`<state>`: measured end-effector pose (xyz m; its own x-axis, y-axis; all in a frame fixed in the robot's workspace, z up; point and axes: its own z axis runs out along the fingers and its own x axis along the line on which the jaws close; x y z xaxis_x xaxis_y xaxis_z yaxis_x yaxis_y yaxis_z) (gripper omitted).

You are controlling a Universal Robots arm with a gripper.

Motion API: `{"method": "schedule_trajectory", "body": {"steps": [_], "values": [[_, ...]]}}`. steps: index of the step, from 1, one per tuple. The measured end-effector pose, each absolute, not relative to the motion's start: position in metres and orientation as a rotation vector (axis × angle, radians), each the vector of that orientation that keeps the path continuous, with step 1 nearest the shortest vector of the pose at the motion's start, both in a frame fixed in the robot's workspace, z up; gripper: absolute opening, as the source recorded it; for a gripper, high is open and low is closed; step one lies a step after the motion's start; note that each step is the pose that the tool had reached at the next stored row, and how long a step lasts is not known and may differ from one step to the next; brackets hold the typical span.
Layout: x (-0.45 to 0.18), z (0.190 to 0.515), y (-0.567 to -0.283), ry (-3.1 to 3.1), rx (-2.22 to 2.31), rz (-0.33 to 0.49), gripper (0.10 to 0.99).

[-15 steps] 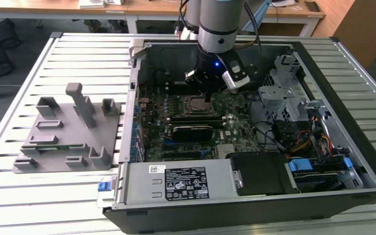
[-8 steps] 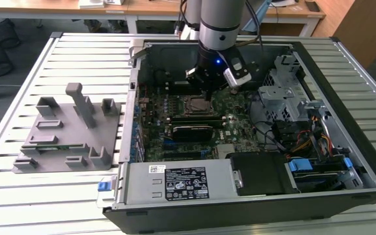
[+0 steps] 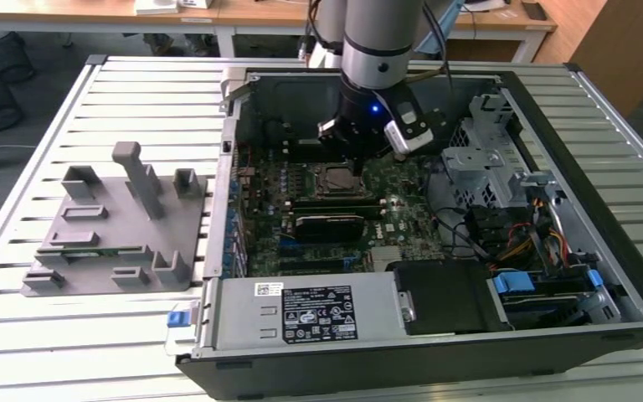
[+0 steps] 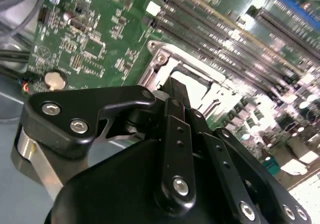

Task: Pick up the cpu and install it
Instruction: 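Install the second cpu locking lever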

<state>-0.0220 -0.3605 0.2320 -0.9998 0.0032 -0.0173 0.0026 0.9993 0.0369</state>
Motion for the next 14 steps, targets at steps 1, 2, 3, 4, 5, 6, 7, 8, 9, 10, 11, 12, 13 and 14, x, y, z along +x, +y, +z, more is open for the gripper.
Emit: {"method": "schedule_trajectory", "body": {"steps": [1,2,3,4,5,6,7,8,9,10,11,12,13,14], "values": [[-0.022,0.232,-0.363,3.124,0.005,0.058,0.110],[-0.022,0.232,-0.365,3.124,0.005,0.058,0.110],[-0.022,0.232,-0.368,3.124,0.004,0.058,0.110],[-0.022,0.232,-0.370,3.124,0.005,0.058,0.110],[-0.022,0.232,-0.372,3.125,0.004,0.058,0.110],[-0.022,0.232,-0.372,3.126,0.005,0.059,0.110],[-0.022,0.232,-0.372,3.133,0.005,0.062,0.110],[-0.022,0.232,-0.373,3.140,0.005,0.068,0.110],[-0.022,0.232,-0.373,3.144,0.005,0.070,0.110],[-0.022,0.232,-0.375,3.148,0.005,0.071,0.110],[-0.022,0.232,-0.376,3.149,0.005,0.072,0.110],[-0.022,0.232,-0.377,3.149,0.005,0.072,0.110],[-0.022,0.231,-0.379,3.149,0.005,0.072,0.110],[-0.023,0.231,-0.380,3.149,0.005,0.072,0.110]]}}
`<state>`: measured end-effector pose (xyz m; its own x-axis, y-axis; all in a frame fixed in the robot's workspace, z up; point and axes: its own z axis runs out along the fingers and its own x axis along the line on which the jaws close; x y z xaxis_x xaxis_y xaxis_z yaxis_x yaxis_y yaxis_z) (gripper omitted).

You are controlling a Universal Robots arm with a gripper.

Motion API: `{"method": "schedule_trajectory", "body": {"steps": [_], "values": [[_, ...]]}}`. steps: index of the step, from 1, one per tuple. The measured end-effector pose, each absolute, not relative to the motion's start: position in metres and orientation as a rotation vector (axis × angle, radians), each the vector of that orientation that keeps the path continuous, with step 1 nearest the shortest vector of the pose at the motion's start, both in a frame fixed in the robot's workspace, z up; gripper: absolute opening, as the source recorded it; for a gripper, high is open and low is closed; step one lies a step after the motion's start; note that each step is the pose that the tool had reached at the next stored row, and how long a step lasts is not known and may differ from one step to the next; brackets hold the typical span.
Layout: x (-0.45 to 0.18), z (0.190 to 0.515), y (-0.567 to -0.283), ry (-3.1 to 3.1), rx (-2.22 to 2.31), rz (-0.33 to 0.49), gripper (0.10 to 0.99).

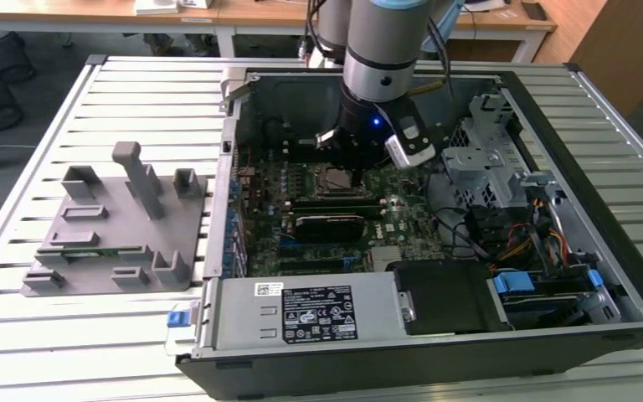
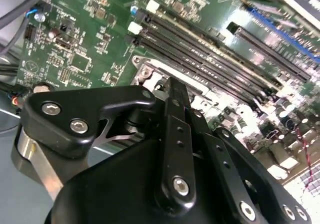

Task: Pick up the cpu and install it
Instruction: 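Install the second cpu locking lever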

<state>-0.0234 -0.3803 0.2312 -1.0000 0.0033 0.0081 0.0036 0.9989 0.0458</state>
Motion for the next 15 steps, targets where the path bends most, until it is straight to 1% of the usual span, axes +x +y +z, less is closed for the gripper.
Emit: {"method": "schedule_trajectory", "body": {"steps": [8,15], "values": [[-0.041,0.230,-0.387,-3.132,0.009,-0.074,0.110],[-0.055,0.225,-0.388,-3.131,0.029,-0.094,0.110]]}}
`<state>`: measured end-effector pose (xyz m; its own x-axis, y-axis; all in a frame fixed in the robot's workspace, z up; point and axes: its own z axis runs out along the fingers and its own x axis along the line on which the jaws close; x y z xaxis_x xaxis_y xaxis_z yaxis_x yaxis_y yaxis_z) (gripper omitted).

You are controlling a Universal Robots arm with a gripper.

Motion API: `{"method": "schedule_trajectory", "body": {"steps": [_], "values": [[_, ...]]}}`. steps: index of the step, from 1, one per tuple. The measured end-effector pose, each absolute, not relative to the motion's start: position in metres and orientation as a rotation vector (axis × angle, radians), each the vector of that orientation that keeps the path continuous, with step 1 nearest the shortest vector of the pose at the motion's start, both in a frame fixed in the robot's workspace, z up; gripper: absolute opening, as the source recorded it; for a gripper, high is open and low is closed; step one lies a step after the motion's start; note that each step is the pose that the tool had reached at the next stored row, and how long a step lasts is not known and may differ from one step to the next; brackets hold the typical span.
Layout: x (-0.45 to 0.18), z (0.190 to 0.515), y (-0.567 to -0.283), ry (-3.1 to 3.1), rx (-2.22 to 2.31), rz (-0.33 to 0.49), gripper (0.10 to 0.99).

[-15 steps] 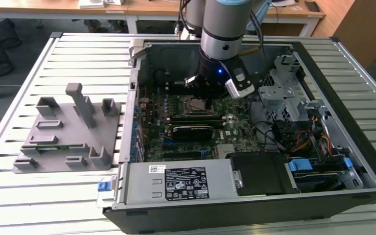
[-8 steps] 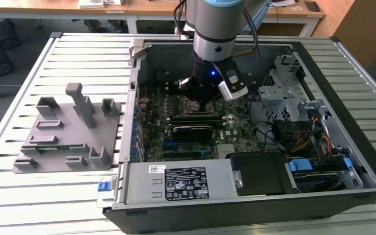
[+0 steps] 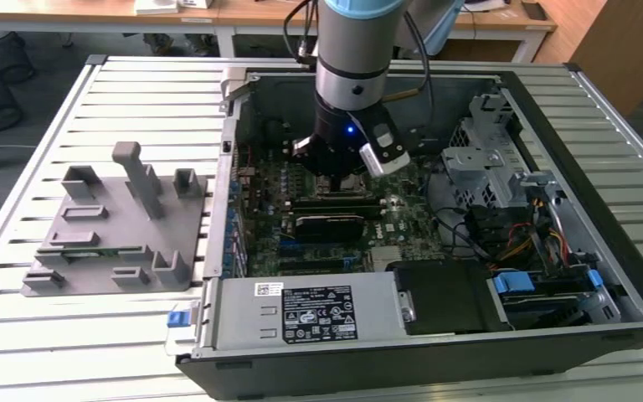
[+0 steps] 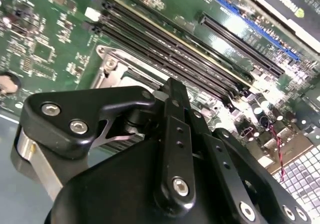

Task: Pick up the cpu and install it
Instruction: 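Install the second cpu locking lever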

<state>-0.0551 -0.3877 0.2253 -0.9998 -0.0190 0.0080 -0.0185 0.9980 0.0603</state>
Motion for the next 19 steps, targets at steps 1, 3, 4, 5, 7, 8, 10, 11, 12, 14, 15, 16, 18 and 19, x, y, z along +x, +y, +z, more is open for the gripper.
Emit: {"method": "schedule_trajectory", "body": {"steps": [1,3,4,5,7,8,10,11,12,14,15,16,18,19], "values": [[-0.056,0.224,-0.388,-3.131,0.031,-0.095,0.110],[-0.056,0.221,-0.388,-3.131,0.035,-0.097,0.110],[-0.056,0.219,-0.388,-3.131,0.036,-0.098,0.110],[-0.057,0.217,-0.388,-3.130,0.038,-0.098,0.110],[-0.057,0.215,-0.388,-3.130,0.040,-0.103,0.110],[-0.057,0.214,-0.388,-3.129,0.041,-0.113,0.110],[-0.057,0.214,-0.390,-3.128,0.041,-0.163,0.110],[-0.057,0.214,-0.392,-3.126,0.041,-0.188,0.110],[-0.057,0.214,-0.393,-3.126,0.041,-0.203,0.110],[-0.057,0.214,-0.397,-3.125,0.041,-0.215,0.110],[-0.057,0.214,-0.398,-3.125,0.041,-0.218,0.110],[-0.057,0.214,-0.400,-3.125,0.041,-0.220,0.110],[-0.058,0.214,-0.403,-3.124,0.041,-0.225,0.110],[-0.058,0.214,-0.404,-3.124,0.041,-0.227,0.110]]}}
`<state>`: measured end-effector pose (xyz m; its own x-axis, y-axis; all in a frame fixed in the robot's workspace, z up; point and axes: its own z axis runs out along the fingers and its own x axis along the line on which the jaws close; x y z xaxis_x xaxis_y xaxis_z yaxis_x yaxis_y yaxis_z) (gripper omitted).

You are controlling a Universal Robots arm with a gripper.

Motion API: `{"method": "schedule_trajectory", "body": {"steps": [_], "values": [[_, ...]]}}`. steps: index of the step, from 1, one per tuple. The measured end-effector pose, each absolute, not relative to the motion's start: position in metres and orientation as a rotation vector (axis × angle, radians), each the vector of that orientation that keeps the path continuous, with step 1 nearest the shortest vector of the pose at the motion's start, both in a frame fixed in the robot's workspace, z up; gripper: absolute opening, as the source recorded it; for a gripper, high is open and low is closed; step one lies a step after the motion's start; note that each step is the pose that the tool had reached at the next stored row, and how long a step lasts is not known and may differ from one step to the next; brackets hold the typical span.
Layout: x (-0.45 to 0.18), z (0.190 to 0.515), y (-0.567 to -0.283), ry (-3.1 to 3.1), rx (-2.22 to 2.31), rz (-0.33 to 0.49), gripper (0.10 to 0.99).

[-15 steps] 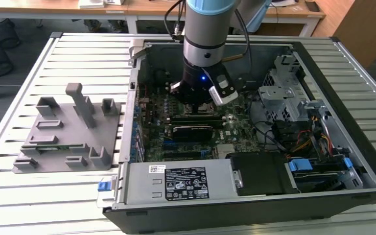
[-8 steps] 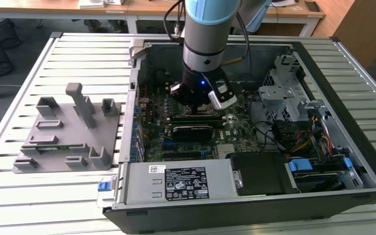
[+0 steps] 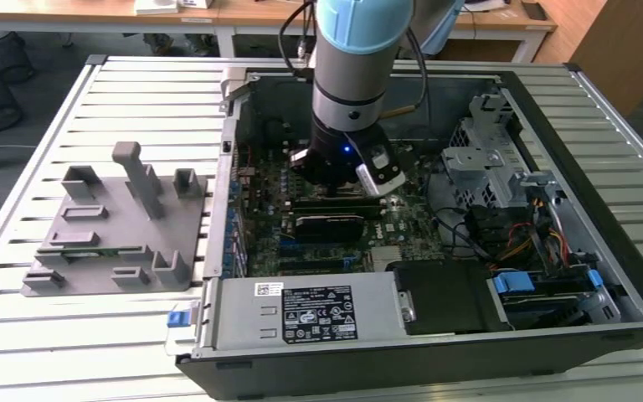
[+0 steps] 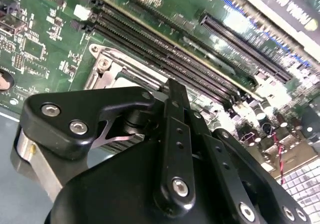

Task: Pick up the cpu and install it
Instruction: 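Install the second cpu locking lever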

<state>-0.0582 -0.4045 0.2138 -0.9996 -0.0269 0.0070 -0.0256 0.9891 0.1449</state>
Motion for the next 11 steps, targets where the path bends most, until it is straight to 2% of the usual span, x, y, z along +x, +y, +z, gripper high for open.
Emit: {"method": "schedule_trajectory", "body": {"steps": [11], "values": [[-0.0685,0.2065,-0.4074,-3.121,0.042,-0.275,0.110]]}}
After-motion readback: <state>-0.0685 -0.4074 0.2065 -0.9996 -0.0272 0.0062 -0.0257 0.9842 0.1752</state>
